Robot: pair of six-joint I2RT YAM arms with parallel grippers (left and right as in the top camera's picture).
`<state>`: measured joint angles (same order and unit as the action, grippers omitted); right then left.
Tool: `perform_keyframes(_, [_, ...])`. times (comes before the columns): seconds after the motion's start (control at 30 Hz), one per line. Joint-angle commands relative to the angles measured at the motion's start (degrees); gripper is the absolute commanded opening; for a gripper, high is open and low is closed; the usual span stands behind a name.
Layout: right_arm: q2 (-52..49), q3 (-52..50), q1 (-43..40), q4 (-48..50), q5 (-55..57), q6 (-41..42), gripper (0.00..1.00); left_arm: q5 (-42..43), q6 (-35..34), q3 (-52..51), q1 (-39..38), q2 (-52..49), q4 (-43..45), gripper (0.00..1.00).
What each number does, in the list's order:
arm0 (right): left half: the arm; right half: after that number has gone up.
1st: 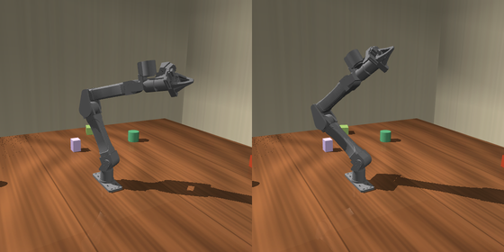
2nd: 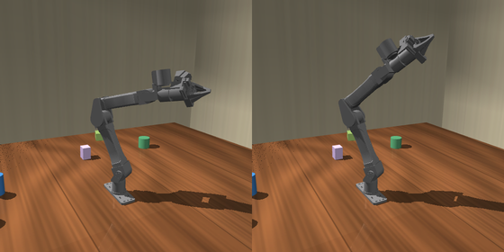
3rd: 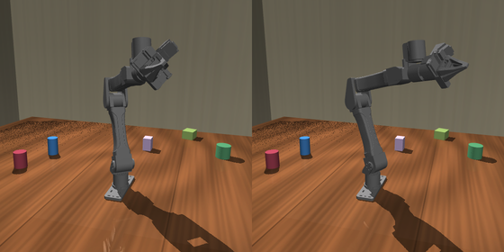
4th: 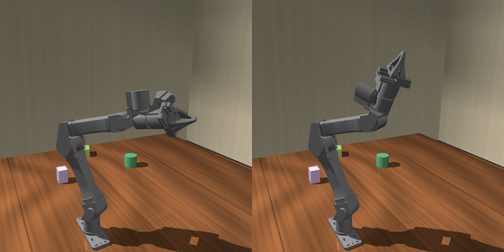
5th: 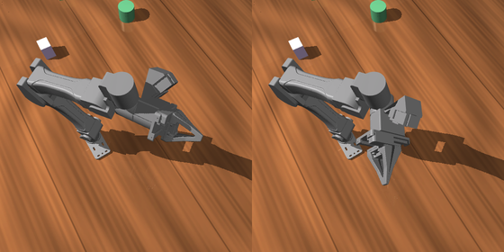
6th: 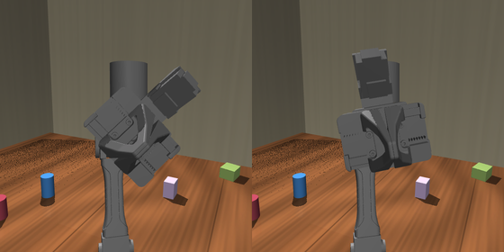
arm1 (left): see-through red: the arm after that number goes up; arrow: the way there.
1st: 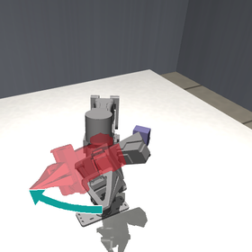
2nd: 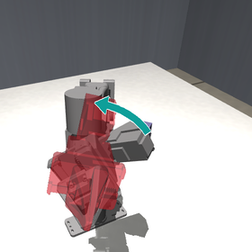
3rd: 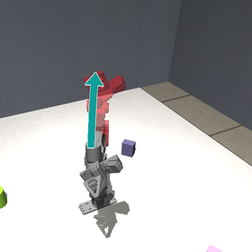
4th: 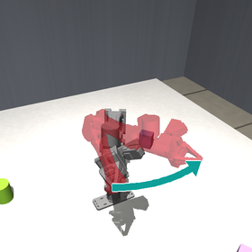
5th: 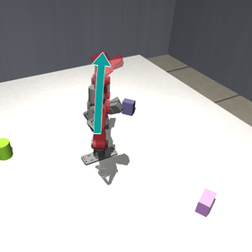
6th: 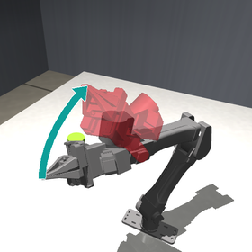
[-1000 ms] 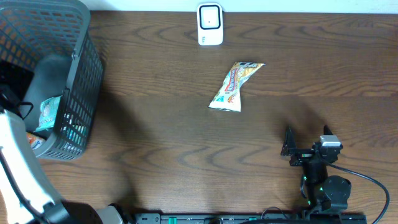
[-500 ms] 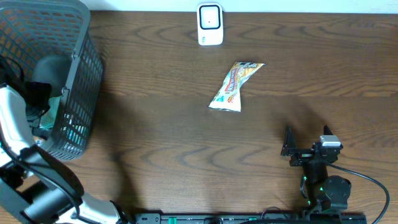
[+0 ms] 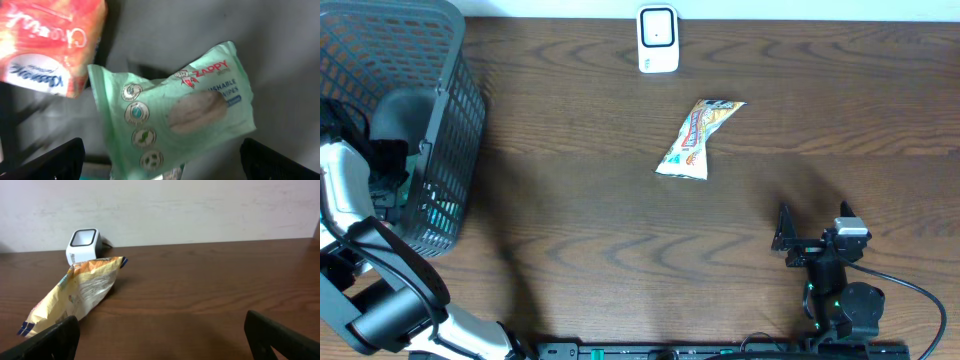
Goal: Scan the item barcode
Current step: 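Reach the left gripper into the basket and grasp the green wipes pack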
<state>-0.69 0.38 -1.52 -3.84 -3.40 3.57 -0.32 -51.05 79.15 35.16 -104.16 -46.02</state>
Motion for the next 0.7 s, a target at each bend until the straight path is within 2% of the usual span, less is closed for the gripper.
perform_keyframes(0.0, [0.37, -0.07, 0.44, -0.24, 0.02, -0.68, 0.99, -0.52, 0.24, -2.27, 0.35, -1.53, 2.08, 0.98])
perform_keyframes(0.23, [0.37, -0.07, 0.44, -0.24, 0.02, -0.68, 0.99, -0.33, 8.37, -2.82, 0.33, -3.10, 7.04, 0.98])
perform_keyframes(0.3, [0.37, -0.07, 0.44, -0.24, 0.02, -0.68, 0.99, -0.33, 9.09, -2.82, 0.33, -3.10, 7.78, 0.85])
perform_keyframes(0.37, [0.37, -0.09, 0.44, -0.24, 0.02, -0.68, 0.99, -0.33, 9.07, -2.82, 0.35, -3.10, 8.02, 0.60])
perform_keyframes(0.4, [0.37, -0.07, 0.44, -0.24, 0.02, -0.68, 0.99, -0.33, 9.07, -2.82, 0.35, -3.10, 8.00, 0.53])
perform_keyframes(0.47, [0.37, -0.07, 0.44, -0.24, 0.02, -0.68, 0.99, -0.33, 9.07, -2.82, 0.35, -3.10, 8.00, 0.49])
perform_keyframes(0.67, [0.37, -0.07, 0.44, -0.24, 0.02, -0.68, 0.99, -0.33, 10.71, -2.82, 0.33, -3.13, 8.00, 0.49])
